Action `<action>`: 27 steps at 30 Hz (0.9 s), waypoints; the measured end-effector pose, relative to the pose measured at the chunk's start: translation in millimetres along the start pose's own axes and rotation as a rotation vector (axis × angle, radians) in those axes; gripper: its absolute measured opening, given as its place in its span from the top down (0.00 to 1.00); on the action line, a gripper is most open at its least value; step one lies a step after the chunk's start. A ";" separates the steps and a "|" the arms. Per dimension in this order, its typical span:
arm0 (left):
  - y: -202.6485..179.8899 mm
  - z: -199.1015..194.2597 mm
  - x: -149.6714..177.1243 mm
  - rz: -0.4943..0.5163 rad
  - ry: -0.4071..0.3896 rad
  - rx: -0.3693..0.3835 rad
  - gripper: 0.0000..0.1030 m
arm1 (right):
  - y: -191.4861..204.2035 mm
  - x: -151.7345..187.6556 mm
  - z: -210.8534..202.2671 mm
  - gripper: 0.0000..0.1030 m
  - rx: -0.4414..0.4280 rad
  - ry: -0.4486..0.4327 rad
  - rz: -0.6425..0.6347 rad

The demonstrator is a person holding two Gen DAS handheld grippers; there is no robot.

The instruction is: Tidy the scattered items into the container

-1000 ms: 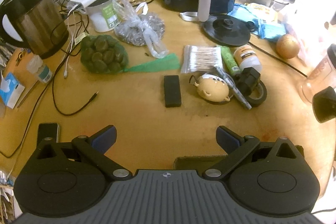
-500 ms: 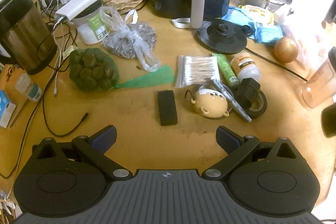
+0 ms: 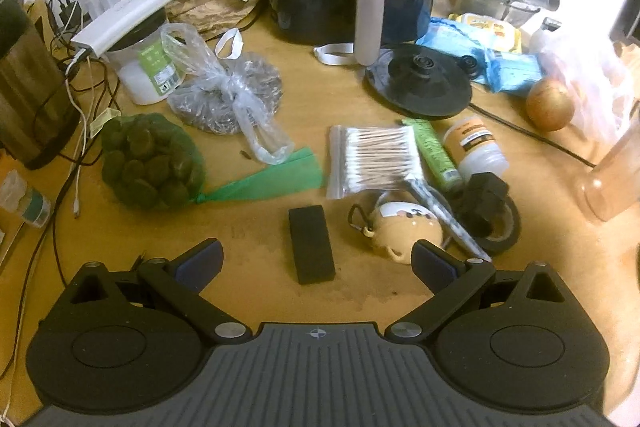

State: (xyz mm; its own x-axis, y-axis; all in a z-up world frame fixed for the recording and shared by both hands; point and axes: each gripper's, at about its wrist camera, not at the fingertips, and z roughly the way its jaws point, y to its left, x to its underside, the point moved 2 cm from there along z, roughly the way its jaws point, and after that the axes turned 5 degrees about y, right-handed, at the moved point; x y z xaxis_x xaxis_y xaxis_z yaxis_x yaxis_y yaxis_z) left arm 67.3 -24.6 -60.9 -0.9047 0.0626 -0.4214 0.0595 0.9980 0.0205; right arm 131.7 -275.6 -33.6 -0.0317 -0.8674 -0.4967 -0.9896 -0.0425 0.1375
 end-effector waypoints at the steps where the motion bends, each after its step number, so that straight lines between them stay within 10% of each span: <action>1: 0.4 3.5 -0.8 -0.001 0.003 -0.004 0.00 | -0.4 0.9 0.2 0.42 0.002 0.003 0.004; 27: 16.9 94.5 -6.1 -0.054 0.136 -0.016 0.27 | -15.6 14.0 -1.8 0.42 0.049 0.032 0.074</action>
State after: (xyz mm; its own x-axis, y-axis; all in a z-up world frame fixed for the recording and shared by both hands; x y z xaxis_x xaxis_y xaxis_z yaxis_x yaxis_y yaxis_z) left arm 113.7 -8.7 -143.7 -0.9554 0.0079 -0.2953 0.0031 0.9999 0.0165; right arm 147.0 -288.0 -41.1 -0.1015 -0.8827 -0.4587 -0.9904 0.0460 0.1306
